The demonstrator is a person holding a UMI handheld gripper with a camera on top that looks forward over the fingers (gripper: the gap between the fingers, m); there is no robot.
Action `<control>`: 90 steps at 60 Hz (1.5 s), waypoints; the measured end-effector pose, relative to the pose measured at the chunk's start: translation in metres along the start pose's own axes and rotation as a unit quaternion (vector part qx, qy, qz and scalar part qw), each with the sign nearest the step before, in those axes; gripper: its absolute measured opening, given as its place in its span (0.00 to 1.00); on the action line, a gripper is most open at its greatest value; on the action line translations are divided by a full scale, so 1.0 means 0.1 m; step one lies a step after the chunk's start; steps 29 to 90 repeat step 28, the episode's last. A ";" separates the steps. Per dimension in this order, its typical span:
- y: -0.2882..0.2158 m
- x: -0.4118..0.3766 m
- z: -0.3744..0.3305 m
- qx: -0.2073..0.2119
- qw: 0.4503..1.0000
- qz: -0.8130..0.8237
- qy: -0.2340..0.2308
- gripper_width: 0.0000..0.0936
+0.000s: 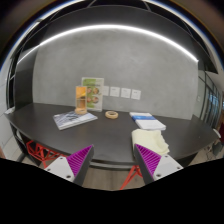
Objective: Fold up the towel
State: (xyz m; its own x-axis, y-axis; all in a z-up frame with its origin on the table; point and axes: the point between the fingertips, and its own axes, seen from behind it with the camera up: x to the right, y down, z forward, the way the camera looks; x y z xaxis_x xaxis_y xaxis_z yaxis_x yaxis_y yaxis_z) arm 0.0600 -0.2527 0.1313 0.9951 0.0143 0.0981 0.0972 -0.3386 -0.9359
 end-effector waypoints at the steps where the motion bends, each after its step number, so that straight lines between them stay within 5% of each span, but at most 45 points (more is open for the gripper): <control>1: 0.00 -0.09 -0.10 0.002 1.000 -0.002 -0.008 0.89; 28: 0.35 -0.97 -1.49 -0.009 0.998 -0.017 -0.051 0.89; 90: 0.35 -0.97 -1.49 -0.009 0.998 -0.017 -0.051 0.89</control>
